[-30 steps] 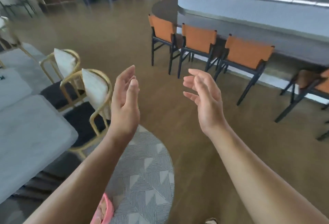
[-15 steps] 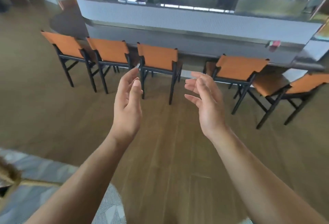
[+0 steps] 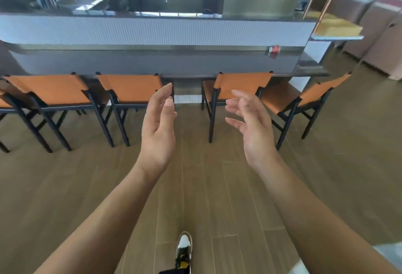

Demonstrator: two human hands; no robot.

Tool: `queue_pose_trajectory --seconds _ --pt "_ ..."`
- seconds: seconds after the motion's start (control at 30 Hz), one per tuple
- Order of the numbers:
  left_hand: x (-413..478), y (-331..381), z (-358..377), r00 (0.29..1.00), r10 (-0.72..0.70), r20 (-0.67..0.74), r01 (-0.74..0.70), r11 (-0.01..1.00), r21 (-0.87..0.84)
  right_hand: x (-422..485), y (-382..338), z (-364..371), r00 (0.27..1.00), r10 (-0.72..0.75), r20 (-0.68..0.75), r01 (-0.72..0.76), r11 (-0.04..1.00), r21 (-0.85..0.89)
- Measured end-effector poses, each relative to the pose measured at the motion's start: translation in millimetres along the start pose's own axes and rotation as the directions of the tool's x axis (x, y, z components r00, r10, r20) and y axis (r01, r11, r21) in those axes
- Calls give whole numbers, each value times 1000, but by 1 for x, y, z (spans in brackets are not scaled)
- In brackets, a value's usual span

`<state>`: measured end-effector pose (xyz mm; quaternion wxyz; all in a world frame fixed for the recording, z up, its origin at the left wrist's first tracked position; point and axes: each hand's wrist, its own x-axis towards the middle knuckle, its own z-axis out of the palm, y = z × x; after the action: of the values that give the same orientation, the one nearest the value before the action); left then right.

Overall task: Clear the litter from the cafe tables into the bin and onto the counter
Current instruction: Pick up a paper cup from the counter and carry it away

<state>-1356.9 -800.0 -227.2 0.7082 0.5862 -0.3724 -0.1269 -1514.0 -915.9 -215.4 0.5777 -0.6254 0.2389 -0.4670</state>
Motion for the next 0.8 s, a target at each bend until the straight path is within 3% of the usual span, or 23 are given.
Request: queue_pose_trajectory --seconds 0.4,0.57,0.8 --pt "194 -71 116 976 4 218 -1 1000 -14 181 38 -46 968 14 -250 -28 998 -49" --pt "247 -93 183 946 19 325 9 996 -86 240 54 -94 955 -30 -295 7 997 -77" --pt "316 -134 312 929 30 369 3 996 -89 334 91 -193 941 -43 -336 20 997 -72"
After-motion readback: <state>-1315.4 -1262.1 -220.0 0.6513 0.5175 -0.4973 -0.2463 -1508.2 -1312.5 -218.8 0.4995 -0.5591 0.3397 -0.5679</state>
